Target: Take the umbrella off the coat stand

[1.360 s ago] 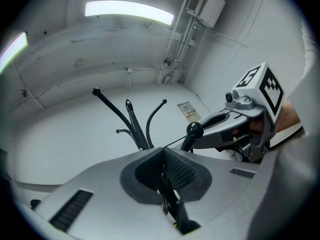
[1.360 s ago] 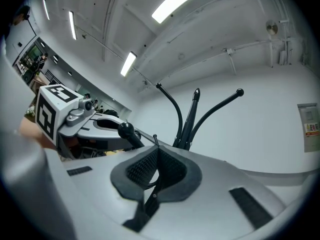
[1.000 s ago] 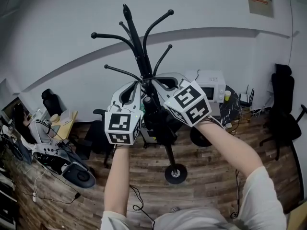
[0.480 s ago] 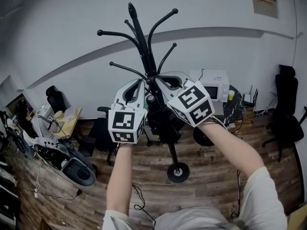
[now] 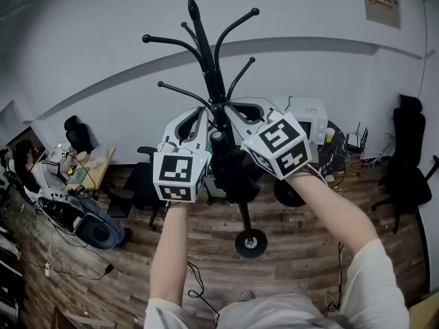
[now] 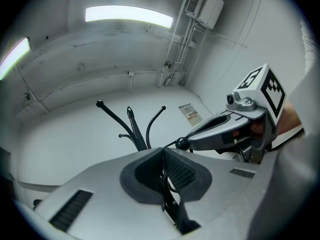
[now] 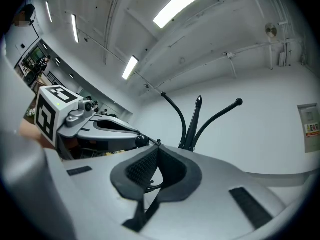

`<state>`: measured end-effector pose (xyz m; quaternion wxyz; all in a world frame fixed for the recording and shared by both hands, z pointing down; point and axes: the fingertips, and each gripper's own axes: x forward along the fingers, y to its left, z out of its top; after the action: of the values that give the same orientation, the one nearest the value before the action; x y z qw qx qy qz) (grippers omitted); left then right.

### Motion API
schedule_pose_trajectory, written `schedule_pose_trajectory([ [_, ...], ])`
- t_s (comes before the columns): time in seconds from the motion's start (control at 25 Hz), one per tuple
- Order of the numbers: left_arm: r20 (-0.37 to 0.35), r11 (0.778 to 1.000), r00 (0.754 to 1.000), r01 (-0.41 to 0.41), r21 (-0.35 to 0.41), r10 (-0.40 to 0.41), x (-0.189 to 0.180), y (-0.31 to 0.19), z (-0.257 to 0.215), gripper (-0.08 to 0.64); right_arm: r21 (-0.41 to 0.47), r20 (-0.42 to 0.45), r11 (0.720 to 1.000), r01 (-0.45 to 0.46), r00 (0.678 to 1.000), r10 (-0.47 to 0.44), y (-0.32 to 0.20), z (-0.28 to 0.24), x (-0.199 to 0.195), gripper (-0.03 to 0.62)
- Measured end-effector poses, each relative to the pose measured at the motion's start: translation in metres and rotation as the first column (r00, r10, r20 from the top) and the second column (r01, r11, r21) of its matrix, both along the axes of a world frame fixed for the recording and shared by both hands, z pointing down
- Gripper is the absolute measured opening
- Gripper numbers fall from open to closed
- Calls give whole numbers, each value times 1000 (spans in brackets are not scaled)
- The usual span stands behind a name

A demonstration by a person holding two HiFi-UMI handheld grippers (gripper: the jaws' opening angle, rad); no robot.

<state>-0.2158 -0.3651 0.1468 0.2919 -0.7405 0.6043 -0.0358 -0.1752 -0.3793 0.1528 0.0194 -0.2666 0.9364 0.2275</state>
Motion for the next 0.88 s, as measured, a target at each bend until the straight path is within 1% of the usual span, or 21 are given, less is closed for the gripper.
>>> schedule_pose_trajectory([
  [0.32,15,1000,1000,0,6,-1,11,14,0,23,12,10,1000,4,1000,-4,14,1,11,11],
  [0.68,24,1000,1000,4,-13,-4,18,30,7,23,-7,12,1000,18,1000,-18,29,6,18,9],
  [0.88,19,999,1000,8,-32,-8,27,40,22,23,-23,5,999,30,1000,-30,37,21,25,9],
])
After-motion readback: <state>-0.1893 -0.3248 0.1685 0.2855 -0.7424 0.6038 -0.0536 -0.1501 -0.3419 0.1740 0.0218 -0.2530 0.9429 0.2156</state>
